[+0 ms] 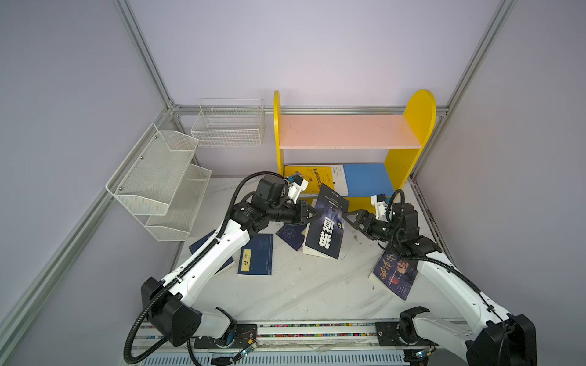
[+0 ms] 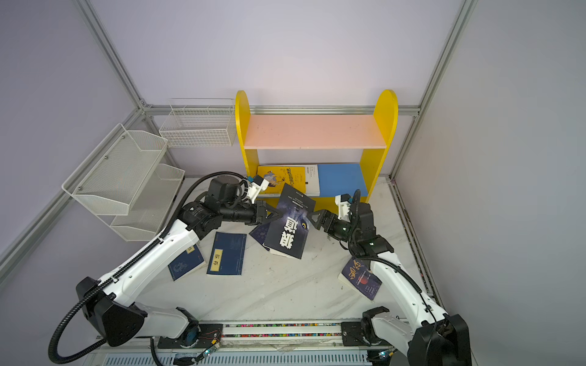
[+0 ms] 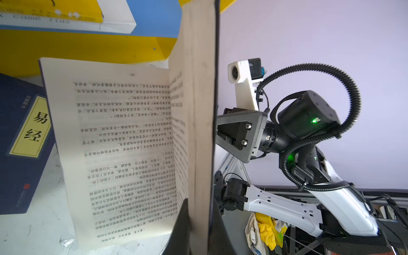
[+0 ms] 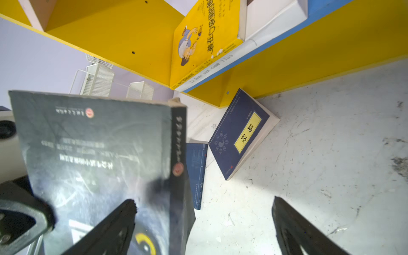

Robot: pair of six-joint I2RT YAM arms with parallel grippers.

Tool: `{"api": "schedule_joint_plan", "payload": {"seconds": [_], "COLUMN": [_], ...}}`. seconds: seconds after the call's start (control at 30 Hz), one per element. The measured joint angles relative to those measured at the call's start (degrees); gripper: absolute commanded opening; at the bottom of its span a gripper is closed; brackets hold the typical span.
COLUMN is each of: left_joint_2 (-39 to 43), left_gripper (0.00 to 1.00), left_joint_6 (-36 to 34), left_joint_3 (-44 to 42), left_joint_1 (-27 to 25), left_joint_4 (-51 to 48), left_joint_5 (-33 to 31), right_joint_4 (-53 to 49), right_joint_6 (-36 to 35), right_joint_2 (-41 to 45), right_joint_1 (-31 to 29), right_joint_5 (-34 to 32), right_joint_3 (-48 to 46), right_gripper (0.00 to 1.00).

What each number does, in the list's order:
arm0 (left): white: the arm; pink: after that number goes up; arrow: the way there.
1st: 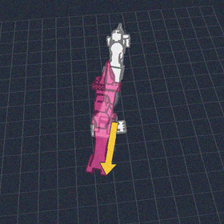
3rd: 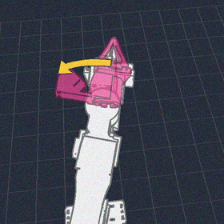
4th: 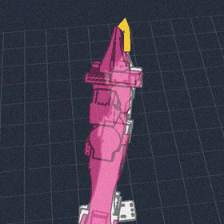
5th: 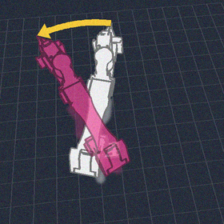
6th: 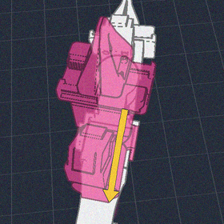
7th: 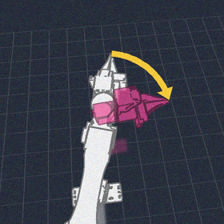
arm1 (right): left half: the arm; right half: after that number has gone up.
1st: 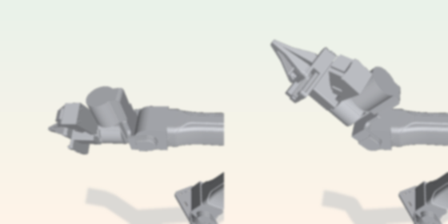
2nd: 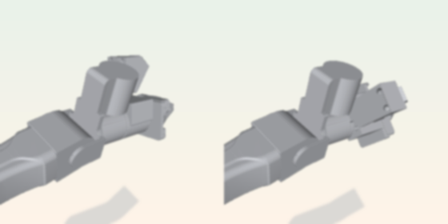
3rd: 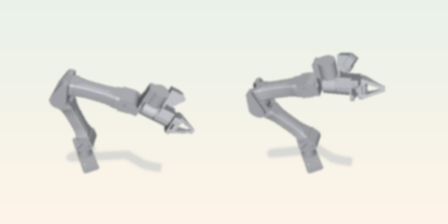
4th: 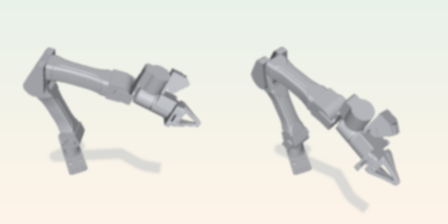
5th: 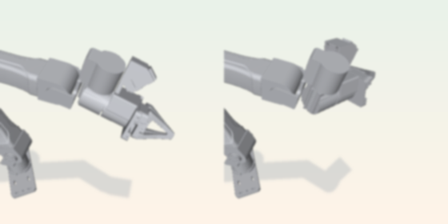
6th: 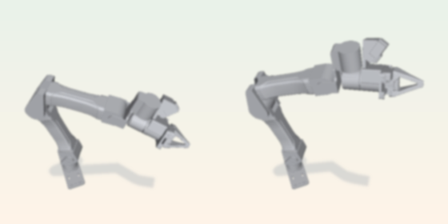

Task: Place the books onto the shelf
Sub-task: 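Lift the dark book upright with both grippers toward the shelf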

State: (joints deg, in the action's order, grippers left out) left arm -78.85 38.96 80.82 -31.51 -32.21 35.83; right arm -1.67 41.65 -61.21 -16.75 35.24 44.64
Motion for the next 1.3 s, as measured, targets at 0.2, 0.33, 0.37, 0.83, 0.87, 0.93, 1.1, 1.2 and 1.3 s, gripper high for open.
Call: {"api": "schedule_joint_plan", "payload": {"seconds": [0.2, 0.33, 0.37, 0.83, 0.87, 0.93, 1.1, 1.2, 1.3], "left_joint_2": [1.31, 1.31, 1.31, 0.0, -0.31, -1.05, -2.71, -2.73, -2.54], "left_gripper": [0.0, 0.0, 0.0, 0.01, 0.02, 0.07, 0.34, 0.61, 0.87], "left_joint_6": [1.99, 4.09, 4.85, 7.13, 6.6, 5.44, 3.17, 1.42, 0.94], "left_joint_3": [-1.11, -2.58, -3.17, -5.62, -5.6, -5.6, -5.46, -5.05, -4.52], "left_joint_1": [2.25, 2.27, 2.27, 3.04, 3.3, 3.52, 3.63, 3.8, 4.2], "left_joint_4": [5.18, 8.57, 9.62, 14.82, 14.03, 12.39, 8.55, 5.4, 3.58], "left_joint_5": [3.96, 6.47, 7.26, 10.99, 10.51, 9.49, 6.1, 3.34, 0.24], "right_joint_4": [16.37, 21.55, 22.6, 33.86, 33.51, 32.54, 30.12, 28.76, 27.87], "right_joint_6": [10.78, 13.73, 13.86, 16.81, 16.85, 17.0, 17.59, 18.14, 19.58], "right_joint_2": [1.62, 1.66, 1.66, -3.56, -3.5, -3.23, -3.17, -3.15, -2.6], "right_joint_1": [-0.02, -0.35, -0.42, -1.6, -1.57, -1.6, -1.62, -1.86, -1.9], "right_joint_5": [4.85, 6.82, 7.3, 10.6, 10.54, 10.23, 8.66, 7.15, 3.61], "right_joint_3": [-8.48, -9.81, -9.42, -4.81, -4.66, -4.63, -4.72, -4.72, -4.72], "right_gripper": [0.97, 0.97, 0.97, 0.36, 0.3, 0.22, 0.03, 0.0, 0.0]}}
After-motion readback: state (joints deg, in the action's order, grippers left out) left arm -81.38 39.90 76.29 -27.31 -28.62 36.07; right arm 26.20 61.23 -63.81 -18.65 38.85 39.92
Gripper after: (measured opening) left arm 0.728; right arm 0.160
